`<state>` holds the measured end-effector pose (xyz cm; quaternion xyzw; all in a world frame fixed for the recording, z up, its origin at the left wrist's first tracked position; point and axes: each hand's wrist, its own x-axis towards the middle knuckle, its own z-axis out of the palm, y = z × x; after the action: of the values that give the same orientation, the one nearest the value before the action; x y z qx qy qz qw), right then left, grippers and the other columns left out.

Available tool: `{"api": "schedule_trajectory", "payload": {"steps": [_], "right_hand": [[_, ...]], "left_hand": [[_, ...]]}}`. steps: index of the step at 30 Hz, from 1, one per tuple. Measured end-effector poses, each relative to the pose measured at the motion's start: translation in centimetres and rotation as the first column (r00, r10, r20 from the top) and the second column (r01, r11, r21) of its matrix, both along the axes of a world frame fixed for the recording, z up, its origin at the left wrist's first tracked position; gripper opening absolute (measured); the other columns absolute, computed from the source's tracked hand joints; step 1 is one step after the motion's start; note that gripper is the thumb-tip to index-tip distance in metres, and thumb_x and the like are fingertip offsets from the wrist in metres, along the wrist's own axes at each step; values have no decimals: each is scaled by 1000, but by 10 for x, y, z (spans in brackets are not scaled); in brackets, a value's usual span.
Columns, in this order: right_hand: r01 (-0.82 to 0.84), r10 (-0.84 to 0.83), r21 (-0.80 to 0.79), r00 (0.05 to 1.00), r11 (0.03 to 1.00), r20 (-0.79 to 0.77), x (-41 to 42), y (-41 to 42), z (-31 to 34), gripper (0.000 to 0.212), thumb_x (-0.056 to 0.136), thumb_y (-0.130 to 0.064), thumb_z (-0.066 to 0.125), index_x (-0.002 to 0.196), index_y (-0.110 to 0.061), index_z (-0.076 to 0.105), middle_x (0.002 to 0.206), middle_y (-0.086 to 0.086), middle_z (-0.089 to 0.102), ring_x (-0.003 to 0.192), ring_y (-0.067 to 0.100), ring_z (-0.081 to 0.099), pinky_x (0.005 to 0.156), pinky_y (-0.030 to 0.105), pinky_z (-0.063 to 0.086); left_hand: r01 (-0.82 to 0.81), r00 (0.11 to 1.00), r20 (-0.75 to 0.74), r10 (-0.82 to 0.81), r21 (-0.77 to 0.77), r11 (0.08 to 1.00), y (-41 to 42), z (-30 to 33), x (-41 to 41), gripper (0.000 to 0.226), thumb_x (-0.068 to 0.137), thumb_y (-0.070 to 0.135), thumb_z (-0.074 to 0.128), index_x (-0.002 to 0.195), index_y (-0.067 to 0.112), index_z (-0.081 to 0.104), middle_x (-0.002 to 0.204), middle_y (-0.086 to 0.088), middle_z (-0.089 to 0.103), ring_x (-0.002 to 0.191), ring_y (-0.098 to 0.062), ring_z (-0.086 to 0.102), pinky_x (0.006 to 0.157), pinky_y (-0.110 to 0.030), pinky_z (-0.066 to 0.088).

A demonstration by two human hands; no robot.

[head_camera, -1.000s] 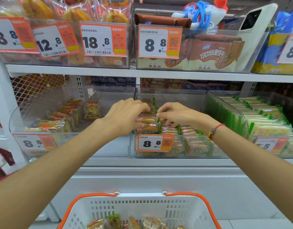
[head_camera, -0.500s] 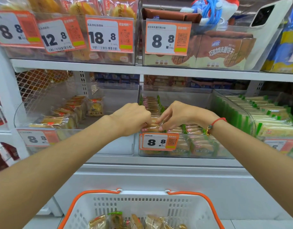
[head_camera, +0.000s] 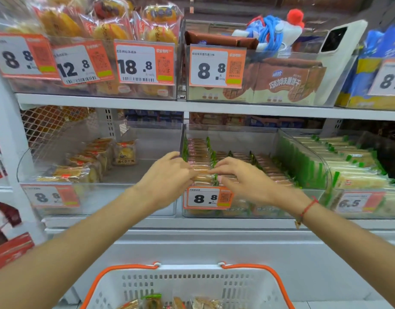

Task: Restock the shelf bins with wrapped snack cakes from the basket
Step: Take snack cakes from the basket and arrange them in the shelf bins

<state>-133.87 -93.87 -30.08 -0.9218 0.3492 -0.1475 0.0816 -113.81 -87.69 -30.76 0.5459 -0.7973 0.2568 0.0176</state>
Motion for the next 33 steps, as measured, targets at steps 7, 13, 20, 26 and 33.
{"api": "schedule_trajectory", "payload": {"steps": [7,13,20,26,33], "right_hand": [[-69,41,-115,972,991,-232,2,18,-29,62,101,-48,30,154,-19,14,160,-6,12,147,7,2,117,26,-1],[-90,42,-146,952,985,-302,6,18,-25,65,98,-53,32,152,-19,18,159,-3,18,147,11,7,117,28,1],[-69,27,-114,941,991,-337,7,16,-14,72,96,-59,31,153,-18,17,159,-4,17,146,11,13,119,35,8],[-77,29,-137,944,988,-327,9,9,-15,73,93,-60,41,151,-20,24,156,-2,27,142,16,25,117,35,18],[-92,135,-239,976,967,172,-12,52,-35,37,91,-21,60,127,-19,54,125,-5,54,113,14,49,92,29,44]], "left_hand": [[35,997,72,-29,-77,996,21,-30,5,62,78,33,32,114,-4,67,113,-18,68,112,-28,63,110,-39,22],[-45,971,236,33,48,998,15,-15,-3,80,71,43,10,119,2,59,118,-11,65,116,-22,56,120,-37,2],[-134,962,251,107,95,986,18,-5,-23,47,88,36,36,120,7,54,119,-6,60,115,-19,53,121,-36,-3],[-151,945,308,106,125,981,18,4,-26,39,89,25,40,119,7,56,115,-5,62,111,-19,55,120,-35,0],[-41,977,-211,2,-178,983,57,-14,-24,37,75,25,52,108,16,65,93,0,71,83,-23,65,83,-34,48]]}}
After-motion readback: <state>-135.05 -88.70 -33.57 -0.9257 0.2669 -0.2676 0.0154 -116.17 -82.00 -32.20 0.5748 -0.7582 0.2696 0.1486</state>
